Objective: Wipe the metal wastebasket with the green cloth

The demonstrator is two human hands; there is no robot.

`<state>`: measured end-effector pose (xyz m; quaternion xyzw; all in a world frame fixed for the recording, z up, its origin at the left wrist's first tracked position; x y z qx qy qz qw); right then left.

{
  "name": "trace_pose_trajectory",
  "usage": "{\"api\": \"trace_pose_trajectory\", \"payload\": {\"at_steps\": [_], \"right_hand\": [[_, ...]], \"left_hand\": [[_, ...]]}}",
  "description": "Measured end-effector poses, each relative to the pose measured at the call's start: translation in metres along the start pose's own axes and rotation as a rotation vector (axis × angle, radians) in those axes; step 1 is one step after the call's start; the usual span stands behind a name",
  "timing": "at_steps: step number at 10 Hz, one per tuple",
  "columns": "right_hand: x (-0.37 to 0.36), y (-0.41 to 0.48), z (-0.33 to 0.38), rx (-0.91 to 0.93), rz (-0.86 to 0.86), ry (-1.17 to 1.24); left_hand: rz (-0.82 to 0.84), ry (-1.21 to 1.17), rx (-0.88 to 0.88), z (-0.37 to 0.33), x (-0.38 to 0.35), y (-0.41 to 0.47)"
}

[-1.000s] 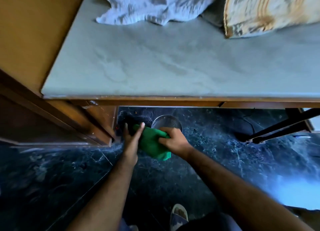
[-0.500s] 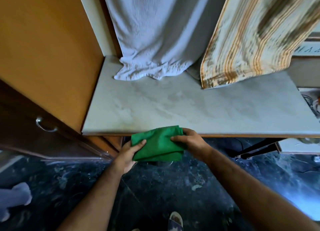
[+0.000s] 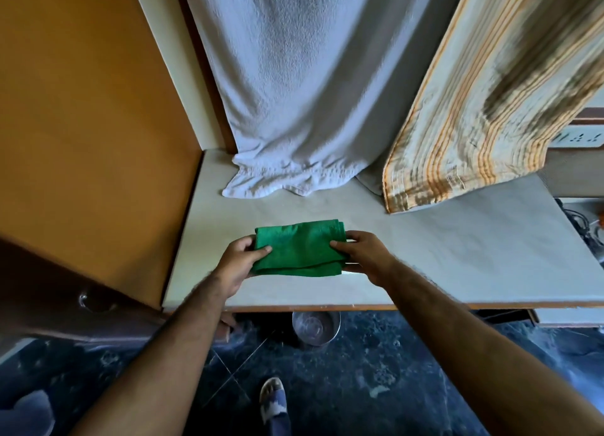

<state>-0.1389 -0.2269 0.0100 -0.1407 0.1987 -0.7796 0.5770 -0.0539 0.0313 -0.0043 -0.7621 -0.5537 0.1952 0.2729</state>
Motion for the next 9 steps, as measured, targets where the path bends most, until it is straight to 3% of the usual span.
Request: {"api": "trace_pose_trajectory", "payload": {"at_steps": [2, 4, 5, 8, 9], "right_hand": [[-0.001, 0.045, -0.005, 0.003, -0.170, -0.033], [0.001, 0.085, -0.033, -0.021, -0.325, -0.248], [0.003, 0.096, -0.036, -0.015, -0.289, -0.562], [-0.010, 0.103, -0.022, 0.050, -0.244, -0.941], [-0.015, 0.095, 0.012, 0.259, -0.213, -1.173]], "left_hand": [[-0.077, 0.141, -0.047, -0.013, 0.012, 0.053], [-0.184, 0.398, -0.047, 0.004, 0.009, 0.102], [-0.271, 0.591, -0.091, 0.009, 0.002, 0.113], [-0.380, 1.159, -0.122, -0.004, -0.003, 0.107], [-0.419, 1.275, -0.344, -0.030, -0.007, 0.100]]}}
Point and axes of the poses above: each hand's wrist, its own y-axis towards the middle knuckle, its own x-axis out of the back of the hand, z = x × y, the point moved 4 cm from there along y, towards the middle knuckle, and after that the axes turned 8 degrees about x, right-handed, at the moved point
